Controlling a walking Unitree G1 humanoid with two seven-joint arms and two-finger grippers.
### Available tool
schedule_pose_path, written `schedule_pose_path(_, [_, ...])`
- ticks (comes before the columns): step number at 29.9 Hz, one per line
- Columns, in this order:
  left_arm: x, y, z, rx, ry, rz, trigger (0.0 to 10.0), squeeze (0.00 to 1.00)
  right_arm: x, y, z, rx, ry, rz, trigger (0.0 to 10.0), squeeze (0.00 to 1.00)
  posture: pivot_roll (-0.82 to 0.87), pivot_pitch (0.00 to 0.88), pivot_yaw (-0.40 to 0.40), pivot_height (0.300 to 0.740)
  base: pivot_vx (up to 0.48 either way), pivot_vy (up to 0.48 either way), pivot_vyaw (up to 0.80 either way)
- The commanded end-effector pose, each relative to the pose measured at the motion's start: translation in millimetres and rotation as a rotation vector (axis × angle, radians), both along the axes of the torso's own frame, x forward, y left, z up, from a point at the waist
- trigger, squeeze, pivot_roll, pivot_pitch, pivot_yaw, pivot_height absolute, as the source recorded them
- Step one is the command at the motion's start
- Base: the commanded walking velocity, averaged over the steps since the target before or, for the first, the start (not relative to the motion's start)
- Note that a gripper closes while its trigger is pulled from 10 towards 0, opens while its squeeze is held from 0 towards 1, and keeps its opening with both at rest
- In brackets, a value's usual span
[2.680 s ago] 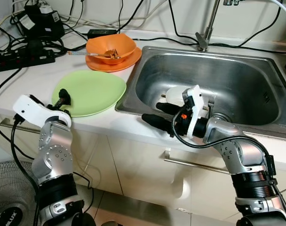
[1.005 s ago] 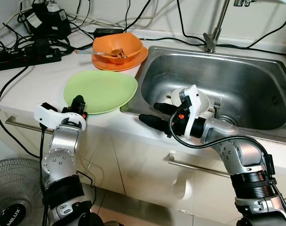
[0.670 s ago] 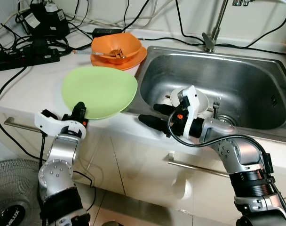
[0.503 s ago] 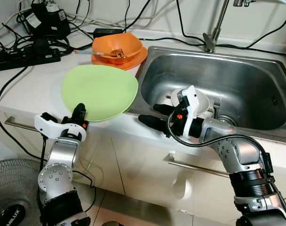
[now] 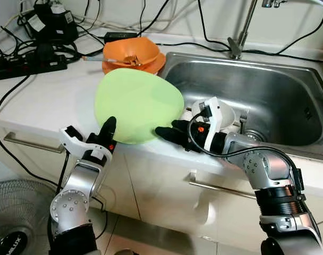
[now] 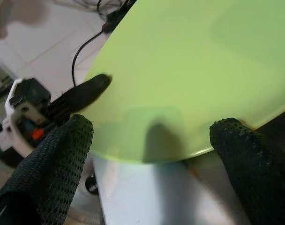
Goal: Kitchen organization
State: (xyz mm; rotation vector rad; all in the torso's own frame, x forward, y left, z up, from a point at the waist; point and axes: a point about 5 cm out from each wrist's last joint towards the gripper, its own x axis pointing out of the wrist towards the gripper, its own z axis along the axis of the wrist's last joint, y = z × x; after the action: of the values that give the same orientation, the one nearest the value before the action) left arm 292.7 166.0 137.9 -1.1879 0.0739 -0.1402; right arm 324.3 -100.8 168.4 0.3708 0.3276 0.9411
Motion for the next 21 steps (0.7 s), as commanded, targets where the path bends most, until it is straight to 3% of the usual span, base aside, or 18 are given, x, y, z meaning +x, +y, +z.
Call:
schedule_pose_path(1, [-1.9, -3.7, 10.2, -0.009, -0.056, -0.021, 0.0, 0.0, 4.6, -0.4, 7.4, 0.032, 0.003, -0.015, 10.0, 0.0, -0.02, 0.034, 0.035, 0.74, 0.0, 0.0, 0.0])
schedule_pose_path(7, [-1.2, -3.1, 15.4, -0.016, -0.106, -0.03, 0.0, 0.0, 13.6, -4.6, 14.4, 0.09, 0.022, -0.08, 10.0, 0.0, -0.02, 0.032, 0.03, 0.74, 0.0, 0.0, 0.0])
schedule_pose_path(17, [-1.7, -1.2, 20.5, -0.022, -0.135, 0.001, 0.0, 0.0, 38.1, -29.2, 37.5, 0.202, -0.099, -0.36, 10.0, 0.0, -0.02, 0.032, 0.029, 0.74, 0.0, 0.0, 0.0])
schedule_pose_path(21, [-1.1, -4.8, 23.3, -0.032, -0.153, -0.02, 0.0, 0.0, 41.2, -29.9, 39.6, 0.241, -0.091, -0.388, 10.0, 0.0, -0.02, 0.03, 0.031, 0.74, 0.0, 0.0, 0.0])
